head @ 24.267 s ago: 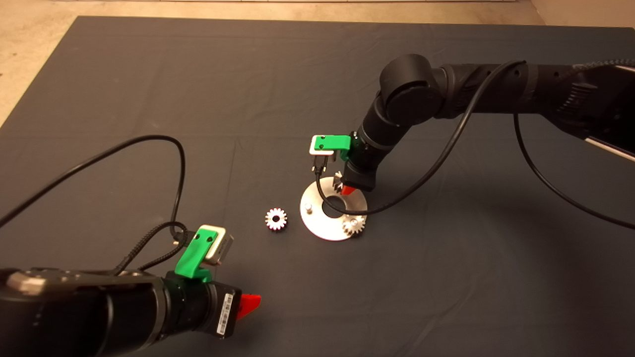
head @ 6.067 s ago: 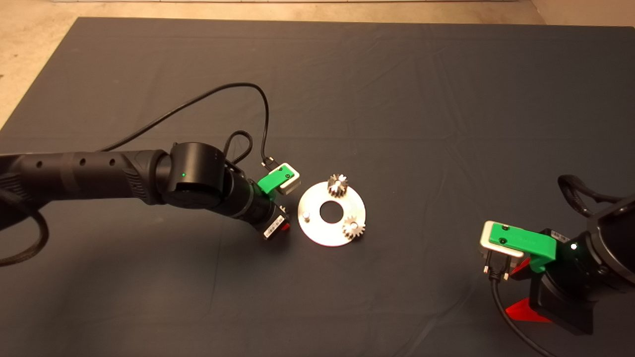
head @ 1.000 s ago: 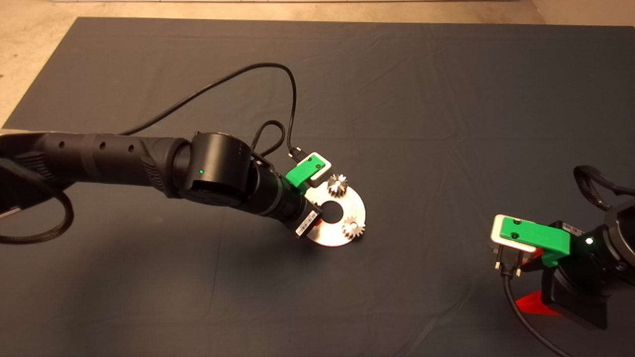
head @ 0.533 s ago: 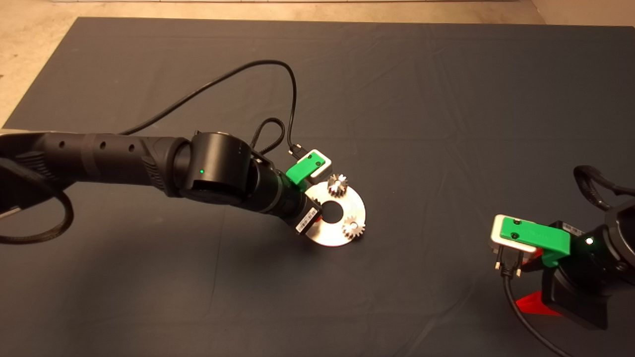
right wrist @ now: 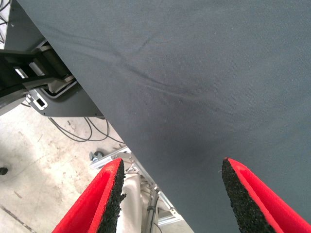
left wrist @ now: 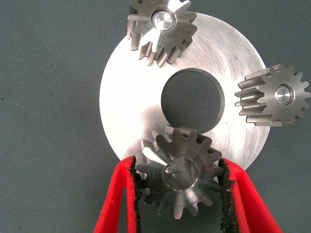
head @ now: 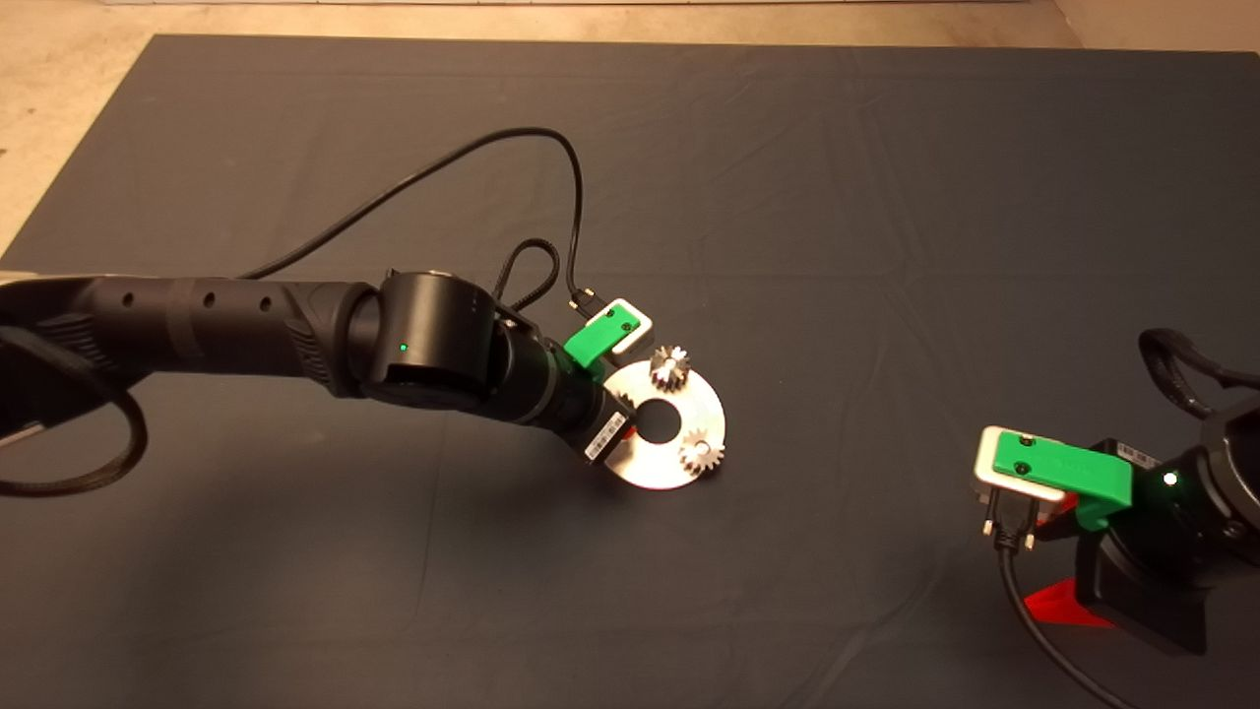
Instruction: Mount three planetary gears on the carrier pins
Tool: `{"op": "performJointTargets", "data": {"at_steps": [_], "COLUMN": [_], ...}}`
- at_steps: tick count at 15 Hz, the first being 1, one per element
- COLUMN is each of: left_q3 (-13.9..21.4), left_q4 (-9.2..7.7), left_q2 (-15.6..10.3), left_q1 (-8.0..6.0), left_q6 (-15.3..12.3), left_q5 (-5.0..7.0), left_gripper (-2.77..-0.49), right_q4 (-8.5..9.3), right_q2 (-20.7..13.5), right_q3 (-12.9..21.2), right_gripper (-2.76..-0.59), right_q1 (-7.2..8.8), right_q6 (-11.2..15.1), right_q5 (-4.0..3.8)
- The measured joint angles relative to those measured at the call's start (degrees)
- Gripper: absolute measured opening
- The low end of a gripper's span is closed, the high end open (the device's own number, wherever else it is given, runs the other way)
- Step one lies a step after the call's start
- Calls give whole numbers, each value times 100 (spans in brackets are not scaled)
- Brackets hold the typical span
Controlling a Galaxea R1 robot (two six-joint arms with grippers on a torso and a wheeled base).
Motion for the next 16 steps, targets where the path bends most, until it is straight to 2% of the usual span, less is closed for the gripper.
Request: {"op": "performJointTargets", "data": {"at_steps": [2,6,16], "left_q3": [21,236,272], "left_q4": [4,-9,-11], "left_q2": [1,-2,-95], "left_q1": [2,5,6], "left_q6": [3,6,3], "left_q5": [20,188,190], "left_gripper": [-256,-256,-256], "right_q4": [0,0,2], "right_q2": [0,4,6], "right_q3": [0,0,0], "right_gripper": [-189,-189,-189], "right_q1": [0,0,33], "right_q6": [0,0,0], "right_q5": [2,2,-6]}}
